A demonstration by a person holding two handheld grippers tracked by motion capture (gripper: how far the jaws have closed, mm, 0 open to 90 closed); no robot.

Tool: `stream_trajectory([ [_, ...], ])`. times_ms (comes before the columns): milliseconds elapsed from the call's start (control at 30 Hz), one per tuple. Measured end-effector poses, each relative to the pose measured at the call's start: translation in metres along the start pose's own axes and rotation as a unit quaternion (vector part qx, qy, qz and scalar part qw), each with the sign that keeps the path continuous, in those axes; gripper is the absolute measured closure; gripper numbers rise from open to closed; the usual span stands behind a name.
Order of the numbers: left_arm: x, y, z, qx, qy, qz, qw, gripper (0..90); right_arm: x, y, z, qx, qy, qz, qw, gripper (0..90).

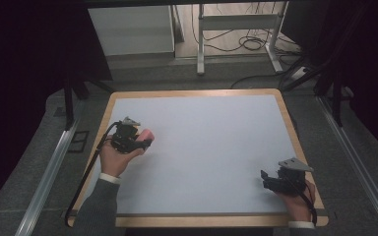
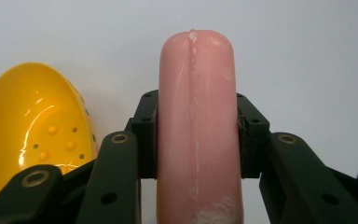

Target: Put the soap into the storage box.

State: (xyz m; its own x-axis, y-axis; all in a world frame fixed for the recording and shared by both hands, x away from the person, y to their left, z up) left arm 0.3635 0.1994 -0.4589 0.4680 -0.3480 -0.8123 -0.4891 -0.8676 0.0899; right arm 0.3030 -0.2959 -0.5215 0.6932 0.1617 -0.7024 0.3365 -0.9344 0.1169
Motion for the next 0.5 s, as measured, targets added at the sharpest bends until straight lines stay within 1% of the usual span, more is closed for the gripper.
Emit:
stream_trajectory([
  [100,0.000,-0.002,0.000,-0.002,0.003,-0.003,1.0000,60.2,0.000,0.000,0.000,0.000,-0.001,0.000,1.0000,12.1],
  [233,0.001,-0.005,0.000,-0.003,-0.001,0.002,1.0000,60.1,0.000,0.000,0.000,0.000,-0.001,0.000,1.0000,12.1],
  [500,0.000,-0.015,0.001,-0.016,0.002,0.000,0.9999,60.2,0.000,0.000,0.000,0.000,-0.001,0.001,1.0000,12.1],
])
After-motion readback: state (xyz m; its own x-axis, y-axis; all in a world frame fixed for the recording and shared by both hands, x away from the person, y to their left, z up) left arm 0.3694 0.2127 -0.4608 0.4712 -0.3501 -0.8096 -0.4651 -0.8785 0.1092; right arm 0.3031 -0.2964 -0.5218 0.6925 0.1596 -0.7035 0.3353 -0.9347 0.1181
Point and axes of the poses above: each handheld gripper's, and its own axes: x roughly forward along the jaws, z roughly out of its underside, y roughly to its right, the point moved 1 cm from there along x, roughly forward along the jaws, and after that the axes turned 6 degrees about -y, right-handed, at the moved point
